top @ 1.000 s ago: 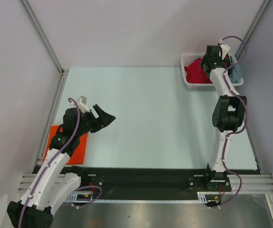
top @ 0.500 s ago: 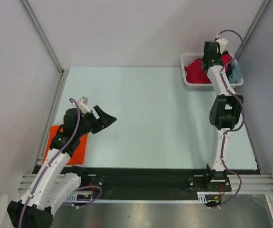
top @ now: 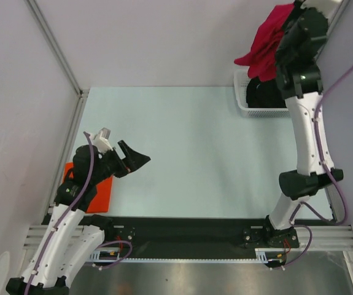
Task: Fold and stack the t-shirts
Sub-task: Grab the tshirt from the pile, then move the tshirt to the center of the board
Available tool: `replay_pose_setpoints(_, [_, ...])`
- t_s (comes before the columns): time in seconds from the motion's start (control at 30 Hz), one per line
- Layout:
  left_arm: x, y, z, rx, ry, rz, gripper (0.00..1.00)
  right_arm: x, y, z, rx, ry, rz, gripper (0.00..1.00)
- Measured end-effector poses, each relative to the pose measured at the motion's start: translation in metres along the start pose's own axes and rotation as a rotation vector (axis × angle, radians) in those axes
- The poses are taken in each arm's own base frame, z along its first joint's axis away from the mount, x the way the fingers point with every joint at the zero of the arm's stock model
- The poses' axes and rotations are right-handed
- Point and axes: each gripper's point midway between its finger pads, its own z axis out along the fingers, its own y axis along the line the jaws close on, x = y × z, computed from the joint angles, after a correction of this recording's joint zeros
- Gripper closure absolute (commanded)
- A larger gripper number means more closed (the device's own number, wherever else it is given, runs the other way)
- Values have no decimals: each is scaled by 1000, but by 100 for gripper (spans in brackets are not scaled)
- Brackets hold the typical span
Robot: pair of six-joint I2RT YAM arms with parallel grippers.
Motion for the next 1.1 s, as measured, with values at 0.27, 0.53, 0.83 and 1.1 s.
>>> replay_pose_setpoints(0.27, [0, -17, -13, 37, 32, 4, 11, -163, -13, -125, -160, -219, 274, 100])
replay_pose_setpoints(0.53, [-10, -36, -31, 48, 24, 29, 8, -88, 3, -243, -476, 108, 369, 100])
replay_pose_setpoints(0.83, [-17, -41, -52, -6, 2, 55, 6, 171, 72, -390, -799, 732, 61, 47])
replay_pose_setpoints(1.1, [21, -14, -13, -77, 198, 15, 11, 260, 62, -422, -790, 1051, -22, 22])
